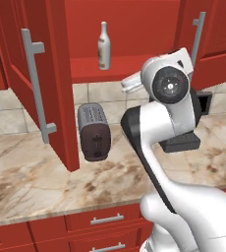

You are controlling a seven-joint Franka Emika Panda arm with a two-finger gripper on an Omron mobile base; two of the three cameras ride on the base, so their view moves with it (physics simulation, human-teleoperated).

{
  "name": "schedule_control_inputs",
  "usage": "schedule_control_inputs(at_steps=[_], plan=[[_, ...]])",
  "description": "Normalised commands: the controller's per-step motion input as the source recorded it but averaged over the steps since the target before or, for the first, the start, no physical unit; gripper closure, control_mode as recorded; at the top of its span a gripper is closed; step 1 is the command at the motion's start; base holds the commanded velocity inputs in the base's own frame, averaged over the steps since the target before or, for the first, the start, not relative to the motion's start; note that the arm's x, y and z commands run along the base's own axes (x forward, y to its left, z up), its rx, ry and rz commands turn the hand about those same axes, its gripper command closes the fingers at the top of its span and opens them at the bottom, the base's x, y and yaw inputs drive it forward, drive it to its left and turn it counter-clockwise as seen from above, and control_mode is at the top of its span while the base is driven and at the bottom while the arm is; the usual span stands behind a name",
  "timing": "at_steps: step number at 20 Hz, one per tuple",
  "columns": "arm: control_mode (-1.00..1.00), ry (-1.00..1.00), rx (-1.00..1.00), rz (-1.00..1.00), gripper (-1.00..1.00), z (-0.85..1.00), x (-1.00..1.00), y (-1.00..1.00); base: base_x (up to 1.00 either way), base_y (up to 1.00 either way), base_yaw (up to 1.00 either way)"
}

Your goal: Open the cabinet directly in front. Then move the liquor and the mug to the dining counter with the jar on it.

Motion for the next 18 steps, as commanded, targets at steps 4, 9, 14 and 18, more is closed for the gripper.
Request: schedule_control_inputs(at_steps=[4, 9, 14, 18], plan=[[-1.00, 0.00, -0.06, 0.00, -1.00, -0.22, 0.51, 0.00, 0.00, 0.00, 0.00], [-1.00, 0.01, 0.00, 0.00, -1.00, -0.08, 0.65, 0.00, 0.00, 0.00, 0.00], [-1.00, 0.00, -0.02, -0.01, -1.00, -0.08, 0.51, 0.00, 0.00, 0.00, 0.00], [-1.00, 0.00, -0.01, -0.07, -1.00, -0.08, 0.46, -0.01, 0.00, 0.00, 0.00]])
